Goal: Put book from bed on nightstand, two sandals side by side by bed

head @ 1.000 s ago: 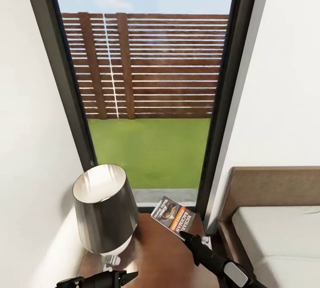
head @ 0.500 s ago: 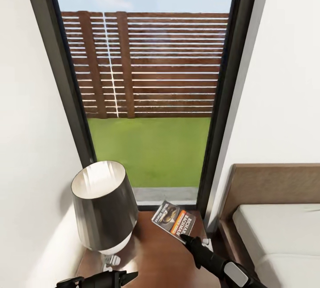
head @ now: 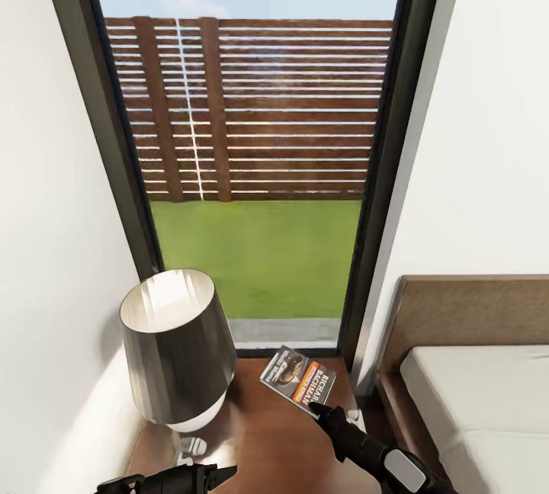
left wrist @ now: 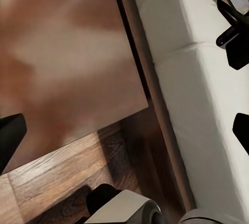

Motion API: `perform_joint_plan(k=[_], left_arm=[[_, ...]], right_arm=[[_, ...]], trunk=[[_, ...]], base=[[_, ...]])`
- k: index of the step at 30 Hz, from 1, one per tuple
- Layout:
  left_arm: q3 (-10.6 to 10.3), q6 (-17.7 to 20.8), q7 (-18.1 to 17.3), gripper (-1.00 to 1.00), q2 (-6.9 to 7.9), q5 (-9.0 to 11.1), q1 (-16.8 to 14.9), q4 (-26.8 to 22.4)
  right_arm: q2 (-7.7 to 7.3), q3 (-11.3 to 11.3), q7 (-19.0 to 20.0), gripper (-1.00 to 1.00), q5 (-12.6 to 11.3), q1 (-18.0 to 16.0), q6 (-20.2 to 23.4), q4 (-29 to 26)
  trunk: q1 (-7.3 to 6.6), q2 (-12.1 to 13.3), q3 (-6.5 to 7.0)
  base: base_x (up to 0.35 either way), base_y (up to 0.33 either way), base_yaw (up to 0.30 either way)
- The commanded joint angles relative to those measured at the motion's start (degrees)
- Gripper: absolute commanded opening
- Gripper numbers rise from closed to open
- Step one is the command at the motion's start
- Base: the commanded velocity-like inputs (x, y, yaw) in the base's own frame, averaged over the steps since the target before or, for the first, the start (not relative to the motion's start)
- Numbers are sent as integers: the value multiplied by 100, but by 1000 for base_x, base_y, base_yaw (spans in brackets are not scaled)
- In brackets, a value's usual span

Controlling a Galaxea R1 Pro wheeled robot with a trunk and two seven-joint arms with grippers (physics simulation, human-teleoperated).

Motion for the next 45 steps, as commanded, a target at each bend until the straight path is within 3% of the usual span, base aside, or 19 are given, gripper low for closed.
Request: perform_joint_plan(k=[1, 45], left_arm=[[13, 60, -21, 100, -1, 25, -3, 0], [14, 60, -20, 100, -1, 25, -2, 0]], right_arm=[[-5, 34, 5, -100, -65, -4, 30, 0], [-2, 50, 13, -100, -66, -4, 31, -5]], trunk=[[22, -45, -24], [989, -1809, -814]], base=[[0, 0, 0], [0, 0, 0]])
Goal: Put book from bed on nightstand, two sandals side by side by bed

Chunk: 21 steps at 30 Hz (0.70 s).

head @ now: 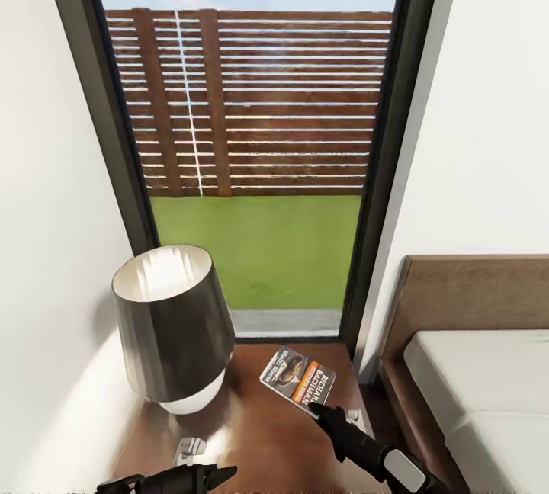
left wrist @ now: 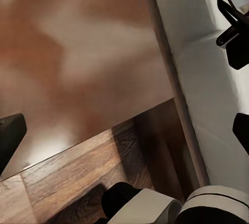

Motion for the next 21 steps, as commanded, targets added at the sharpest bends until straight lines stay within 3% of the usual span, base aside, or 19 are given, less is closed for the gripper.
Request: perform_joint_plan(k=[1, 21], left_arm=[[12, 60, -21, 100, -1, 25, 0, 0], [5, 60, -15, 100, -1, 25, -3, 0]], right_arm=[[-3, 32, 5, -100, -65, -4, 31, -1], [-2, 32, 5, -100, -65, -4, 31, 1]], trunk=[[22, -44, -24], [461, -846, -383]], base=[[0, 0, 0], [0, 0, 0]])
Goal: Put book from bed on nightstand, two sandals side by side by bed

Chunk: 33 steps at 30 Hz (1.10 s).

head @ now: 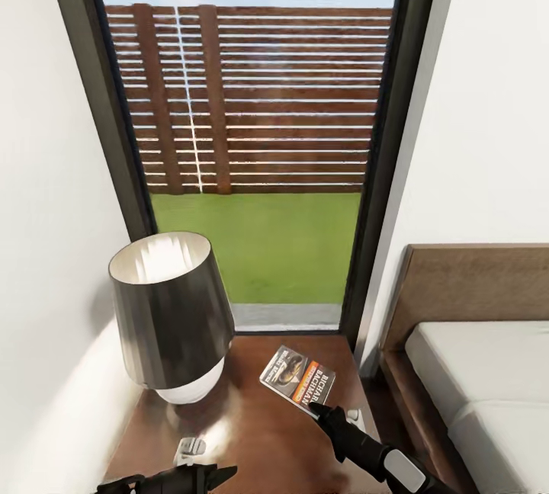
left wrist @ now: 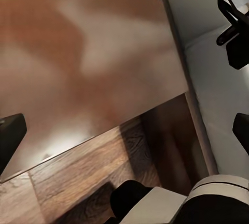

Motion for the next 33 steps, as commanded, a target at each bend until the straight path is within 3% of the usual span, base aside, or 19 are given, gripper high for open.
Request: perform_joint_plan(k=[1, 13, 22, 33], left_arm=[[12, 60, -20, 100, -1, 25, -3, 0], [11, 60, -19, 100, -1, 25, -3, 0], [11, 60, -23, 100, -1, 25, -3, 0], [11, 60, -23, 100, -1, 25, -3, 0]], right_arm=[[-4, 32, 5, -100, -65, -4, 32, -1], [-4, 32, 5, -100, -65, -4, 32, -2], [-4, 32, 5, -100, -65, -4, 32, -1], [-4, 32, 5, -100, -65, -4, 32, 1]], trunk=[[22, -44, -24], [285, -525, -239], [285, -525, -239], [527, -966, -437]], base=[[0, 0, 0], [0, 0, 0], [0, 0, 0], [0, 0, 0]])
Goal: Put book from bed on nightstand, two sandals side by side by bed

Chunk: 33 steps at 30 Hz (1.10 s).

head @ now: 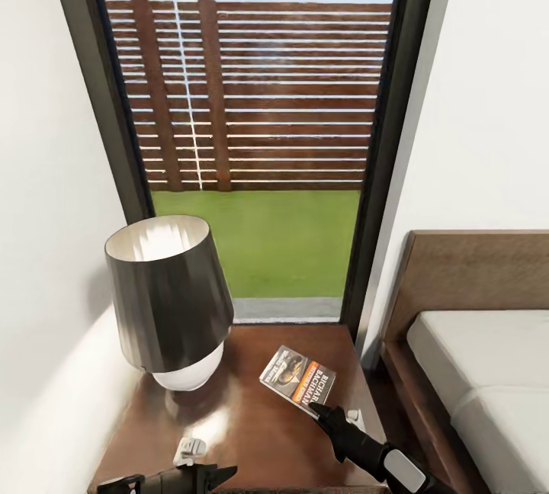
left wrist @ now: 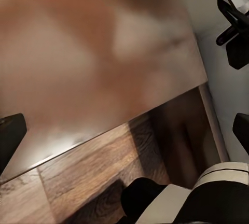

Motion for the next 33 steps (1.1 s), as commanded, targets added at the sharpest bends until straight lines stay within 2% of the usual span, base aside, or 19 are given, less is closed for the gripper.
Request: perform_joint_plan(k=[1, 4, 11, 20, 33], left_arm=[[12, 60, -22, 100, -1, 25, -3, 0], [12, 60, -25, 100, -1, 25, -3, 0], [12, 60, -26, 100, -1, 25, -3, 0], [12, 60, -23, 100, -1, 25, -3, 0], [12, 60, -24, 100, -1, 25, -3, 0]], right_arm=[[-4, 32, 5, -100, -66, -4, 32, 0], [-4, 32, 5, -100, -66, -4, 32, 1], [-4, 32, -2, -100, -64, -4, 32, 0], [-4, 32, -4, -100, -60, -4, 32, 2], [-4, 32, -4, -100, -59, -4, 32, 1]], trunk=[[21, -44, -24], [87, -164, -78], [87, -164, -78], [285, -525, -239], [307, -565, -257]], base=[[0, 0, 0], [0, 0, 0], [0, 0, 0], [0, 0, 0], [0, 0, 0]])
